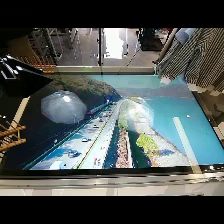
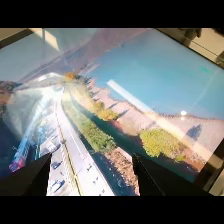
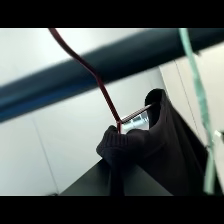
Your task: Fold the clothes and pants, and hang the long-sleeved shirts on hangers.
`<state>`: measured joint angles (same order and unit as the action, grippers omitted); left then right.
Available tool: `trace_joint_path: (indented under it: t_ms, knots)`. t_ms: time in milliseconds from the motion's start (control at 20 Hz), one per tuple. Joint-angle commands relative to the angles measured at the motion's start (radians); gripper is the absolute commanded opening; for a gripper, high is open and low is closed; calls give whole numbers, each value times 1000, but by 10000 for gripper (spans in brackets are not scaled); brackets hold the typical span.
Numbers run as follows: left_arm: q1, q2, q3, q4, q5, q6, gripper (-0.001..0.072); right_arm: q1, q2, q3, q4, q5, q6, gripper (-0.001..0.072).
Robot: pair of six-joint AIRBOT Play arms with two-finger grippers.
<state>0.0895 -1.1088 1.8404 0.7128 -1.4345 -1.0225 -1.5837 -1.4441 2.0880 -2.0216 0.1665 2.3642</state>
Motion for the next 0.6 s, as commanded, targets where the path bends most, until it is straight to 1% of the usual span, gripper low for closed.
trace_joint_path:
  t_ms: [0,200,350,400,550]
  knots:
    - [-1,-11,0,7,-3,-24,558,-2,-10,-2,2,35,2,20]
    - [0,-42,0,21,-4,-24,558,-2,-9,-13,2,198,-10,22]
    - [0,-63,0,20,-8,-25,558,-2,0,-14,2,224,-30,22]
    - [0,-69,0,20,-13,-25,558,-1,11,-14,3,218,-29,61]
    - [0,-81,0,20,-22,-25,558,-1,58,-13,3,183,-29,390]
